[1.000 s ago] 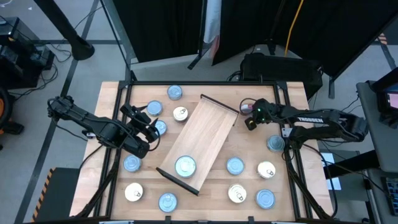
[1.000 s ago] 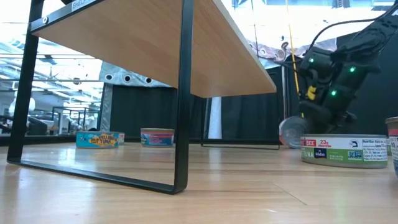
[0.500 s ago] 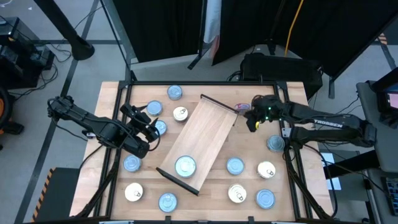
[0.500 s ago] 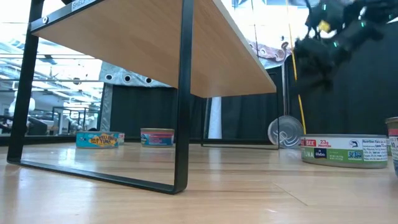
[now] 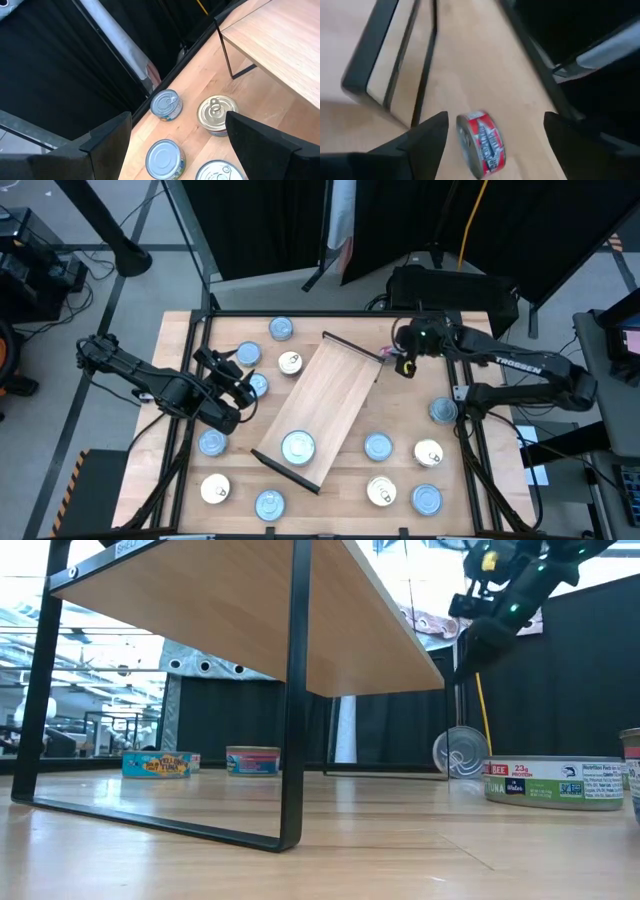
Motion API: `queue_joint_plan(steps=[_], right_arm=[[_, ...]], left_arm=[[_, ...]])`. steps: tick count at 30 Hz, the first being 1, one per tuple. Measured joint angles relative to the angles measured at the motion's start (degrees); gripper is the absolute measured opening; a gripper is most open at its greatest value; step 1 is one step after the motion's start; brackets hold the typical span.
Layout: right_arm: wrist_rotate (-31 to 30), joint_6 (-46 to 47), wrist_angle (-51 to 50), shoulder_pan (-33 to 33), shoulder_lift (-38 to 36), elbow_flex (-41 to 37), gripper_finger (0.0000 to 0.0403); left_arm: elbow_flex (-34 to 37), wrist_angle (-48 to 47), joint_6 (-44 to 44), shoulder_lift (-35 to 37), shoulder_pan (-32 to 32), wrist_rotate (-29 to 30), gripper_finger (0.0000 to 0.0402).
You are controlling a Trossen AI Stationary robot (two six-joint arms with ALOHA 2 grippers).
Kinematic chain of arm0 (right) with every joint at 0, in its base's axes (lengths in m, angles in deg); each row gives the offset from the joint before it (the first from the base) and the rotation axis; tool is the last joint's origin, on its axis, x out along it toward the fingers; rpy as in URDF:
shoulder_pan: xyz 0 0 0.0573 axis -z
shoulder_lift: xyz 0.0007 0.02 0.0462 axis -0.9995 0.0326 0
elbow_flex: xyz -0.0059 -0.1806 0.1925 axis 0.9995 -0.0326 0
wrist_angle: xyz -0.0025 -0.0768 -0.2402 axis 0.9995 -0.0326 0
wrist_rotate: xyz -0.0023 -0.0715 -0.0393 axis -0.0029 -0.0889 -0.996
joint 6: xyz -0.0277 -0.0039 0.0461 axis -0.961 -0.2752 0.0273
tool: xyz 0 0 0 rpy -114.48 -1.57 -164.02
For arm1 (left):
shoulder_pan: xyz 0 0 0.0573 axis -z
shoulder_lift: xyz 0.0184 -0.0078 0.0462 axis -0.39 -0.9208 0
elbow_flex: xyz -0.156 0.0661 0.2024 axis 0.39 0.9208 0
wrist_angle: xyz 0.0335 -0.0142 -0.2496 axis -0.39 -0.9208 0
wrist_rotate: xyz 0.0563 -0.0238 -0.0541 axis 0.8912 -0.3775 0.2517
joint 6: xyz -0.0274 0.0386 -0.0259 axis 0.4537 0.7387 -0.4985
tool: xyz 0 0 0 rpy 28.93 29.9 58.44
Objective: Stack canned seafood by type on shelf
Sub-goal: Stack the red tuna can on top of the other red tuna can
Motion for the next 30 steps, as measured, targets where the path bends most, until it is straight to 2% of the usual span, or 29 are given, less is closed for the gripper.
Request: queue_joint_plan(steps=[6,19,25,30], right_arm=[[5.6,-7.2,-1.8,3.8,5.1,0.1,0.0320],[5.6,-11.8,-1.6,10.1,15.1,0.1,0.0320],[7.4,-12.0,-3.2,11.9,19.0,0.1,0.0320],[7.0,-12.0,-5.7,12.1,21.2,0.1,0.0291]], left_arm=[[0.0,0.2,1.0,0.0,0.0,-0.2,0.0322],[0.0,2.3,3.1,0.0,0.0,-0.3,0.0322],[0.0,2.9,4.0,0.0,0.0,-0.3,0.0322],[0.0,2.8,4.1,0.0,0.0,-0.3,0.0322]])
